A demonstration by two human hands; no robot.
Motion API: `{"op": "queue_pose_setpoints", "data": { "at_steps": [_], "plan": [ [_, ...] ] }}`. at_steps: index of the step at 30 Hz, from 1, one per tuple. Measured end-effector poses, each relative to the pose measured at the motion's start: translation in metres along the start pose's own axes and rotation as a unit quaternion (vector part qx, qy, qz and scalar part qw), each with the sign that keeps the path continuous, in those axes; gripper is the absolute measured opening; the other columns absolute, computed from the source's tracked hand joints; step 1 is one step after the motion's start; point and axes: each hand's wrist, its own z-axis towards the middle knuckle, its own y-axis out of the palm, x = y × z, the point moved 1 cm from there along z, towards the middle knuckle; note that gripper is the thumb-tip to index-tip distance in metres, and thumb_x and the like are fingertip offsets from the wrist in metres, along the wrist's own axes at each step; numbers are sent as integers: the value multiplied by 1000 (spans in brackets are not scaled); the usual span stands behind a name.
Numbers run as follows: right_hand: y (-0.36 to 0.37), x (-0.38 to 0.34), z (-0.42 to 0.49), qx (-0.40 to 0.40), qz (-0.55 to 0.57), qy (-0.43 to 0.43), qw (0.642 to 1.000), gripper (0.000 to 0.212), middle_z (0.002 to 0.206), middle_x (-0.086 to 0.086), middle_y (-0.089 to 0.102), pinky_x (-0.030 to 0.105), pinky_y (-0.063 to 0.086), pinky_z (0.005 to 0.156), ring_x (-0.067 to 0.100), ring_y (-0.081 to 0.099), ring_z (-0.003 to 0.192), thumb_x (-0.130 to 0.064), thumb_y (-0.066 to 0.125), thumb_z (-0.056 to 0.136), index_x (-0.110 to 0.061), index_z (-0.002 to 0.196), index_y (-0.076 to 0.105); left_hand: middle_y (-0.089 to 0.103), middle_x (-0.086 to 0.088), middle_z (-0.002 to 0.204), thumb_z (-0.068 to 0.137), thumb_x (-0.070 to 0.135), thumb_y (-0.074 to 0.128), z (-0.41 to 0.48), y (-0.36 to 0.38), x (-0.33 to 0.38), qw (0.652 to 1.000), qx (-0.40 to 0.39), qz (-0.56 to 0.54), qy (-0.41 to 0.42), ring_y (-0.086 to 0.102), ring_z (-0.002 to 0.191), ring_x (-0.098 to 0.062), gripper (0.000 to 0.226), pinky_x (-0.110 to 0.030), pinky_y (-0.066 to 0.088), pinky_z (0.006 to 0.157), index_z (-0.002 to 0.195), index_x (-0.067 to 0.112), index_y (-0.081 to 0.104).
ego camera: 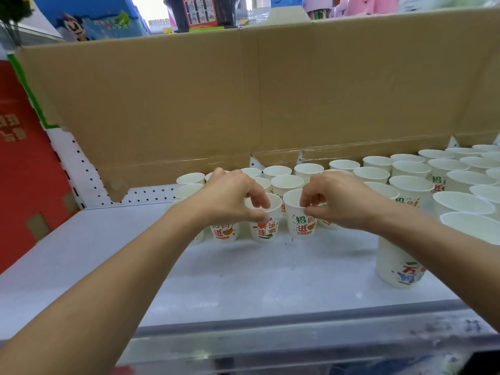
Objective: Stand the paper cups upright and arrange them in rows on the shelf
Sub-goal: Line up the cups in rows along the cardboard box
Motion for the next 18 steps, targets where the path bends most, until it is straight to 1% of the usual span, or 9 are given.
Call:
{"op": "queue_pose_setpoints", "data": {
  "at_steps": [3, 6, 8, 10, 12, 14, 16, 17, 18],
  "plan": [
    [2, -1, 3, -3, -9, -7, 1000, 8, 80, -8, 60, 33, 50, 70, 12, 53, 77, -21, 65, 84, -23, 88, 71, 69, 20, 91, 81, 46, 69, 4, 2, 0, 1000, -5, 14, -7, 52, 92, -3, 10, -31, 25, 82, 87, 38, 72],
    [3, -2, 8, -5, -14, -9, 1000, 9, 79, -9, 59, 31, 48, 69, 12, 53, 76, -20, 65, 84, -23, 89, 72, 69, 21, 90, 83, 43, 68, 5, 2, -3, 1000, -10, 25, -16, 52, 93, -4, 10, -31, 24, 82, 90, 37, 74],
    [4, -2, 10, -9, -13, -7, 1000, 12, 84, -8, 62, 30, 48, 71, 12, 55, 79, -19, 65, 84, -23, 93, 73, 69, 21, 90, 84, 43, 68, 5, 2, -5, 999, -11, 31, -20, 52, 94, -5, 10, -32, 24, 82, 91, 37, 73],
    [3, -1, 10, -19, -10, -2, 1000, 16, 94, -6, 65, 28, 46, 74, 10, 53, 81, -19, 64, 87, -24, 100, 72, 69, 20, 95, 83, 45, 67, 3, 1, -5, 999, -12, 36, -27, 52, 99, -6, 14, -33, 26, 85, 95, 38, 71],
    [-4, 1, 4, -19, 11, 8, 1000, 21, 101, -8, 62, 27, 45, 77, 8, 53, 86, -24, 64, 88, -28, 108, 69, 66, 19, 106, 82, 50, 66, 0, 0, 0, 999, 3, 38, -36, 50, 106, -8, 26, -36, 28, 94, 106, 40, 67],
    [-16, 8, -9, 13, 61, 23, 998, 24, 102, -12, 60, 27, 46, 79, 8, 56, 90, -27, 65, 88, -30, 112, 68, 62, 19, 114, 83, 51, 65, -8, -1, 14, 998, 53, -5, -36, 48, 111, -7, 35, -36, 29, 99, 116, 40, 62],
    [-32, 21, -30, 78, 120, 48, 989, 23, 101, -15, 63, 26, 47, 78, 3, 58, 89, -28, 65, 88, -31, 110, 69, 59, 19, 115, 82, 46, 67, -18, 1, 39, 987, 117, -112, -18, 48, 109, -3, 40, -31, 34, 98, 121, 37, 60],
    [-39, 29, -42, 111, 145, 68, 981, 22, 100, -15, 64, 25, 48, 77, 0, 58, 88, -27, 65, 88, -32, 109, 70, 57, 20, 115, 82, 45, 68, -22, 5, 56, 977, 130, -168, -7, 49, 107, 1, 43, -26, 37, 96, 123, 36, 59],
    [-45, 37, -54, 137, 167, 88, 972, 20, 99, -16, 65, 24, 48, 76, -3, 58, 87, -26, 64, 89, -32, 107, 70, 55, 21, 117, 81, 46, 68, -26, 10, 73, 969, 126, -212, 3, 49, 106, 4, 48, -22, 40, 94, 126, 37, 55]
  ]
}}
